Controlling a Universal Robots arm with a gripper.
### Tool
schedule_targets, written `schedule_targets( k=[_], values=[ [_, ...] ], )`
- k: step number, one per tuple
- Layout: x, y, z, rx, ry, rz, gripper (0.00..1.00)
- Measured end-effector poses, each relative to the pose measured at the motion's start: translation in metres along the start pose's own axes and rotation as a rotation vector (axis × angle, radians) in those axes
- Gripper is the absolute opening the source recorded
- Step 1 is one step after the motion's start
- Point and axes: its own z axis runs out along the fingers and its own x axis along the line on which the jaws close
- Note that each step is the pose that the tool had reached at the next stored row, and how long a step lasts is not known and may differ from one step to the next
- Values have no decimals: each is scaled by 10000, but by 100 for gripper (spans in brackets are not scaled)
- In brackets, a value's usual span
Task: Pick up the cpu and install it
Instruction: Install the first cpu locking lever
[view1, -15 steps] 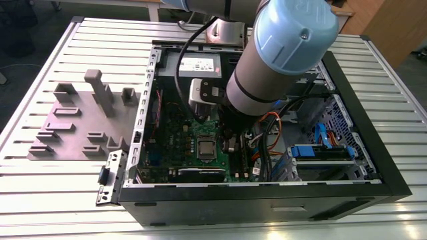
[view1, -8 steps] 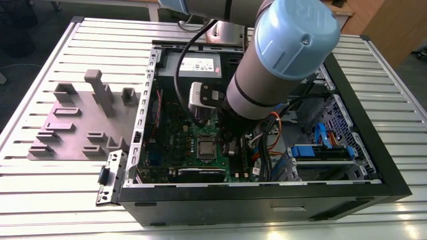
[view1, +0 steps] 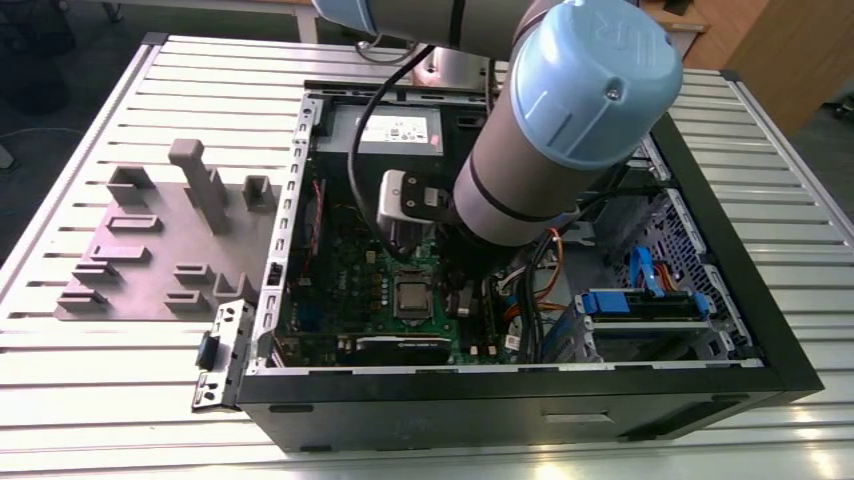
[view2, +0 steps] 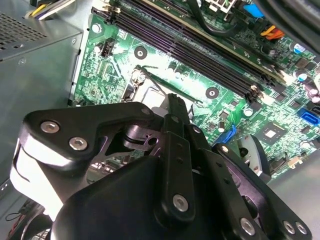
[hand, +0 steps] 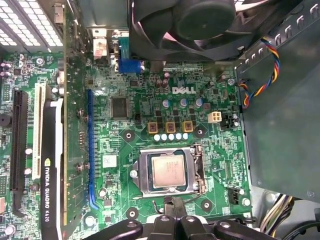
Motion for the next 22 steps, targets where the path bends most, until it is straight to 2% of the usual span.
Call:
schedule_targets(
  k=[7, 15, 20, 22],
  values=[
    [17, -21, 13, 0, 3, 2, 11],
    [56, -35, 81, 0, 8, -1, 11],
    [62, -39, 107, 12, 153, 18, 11],
    [64, -41, 119, 14, 182, 22, 11]
  ],
)
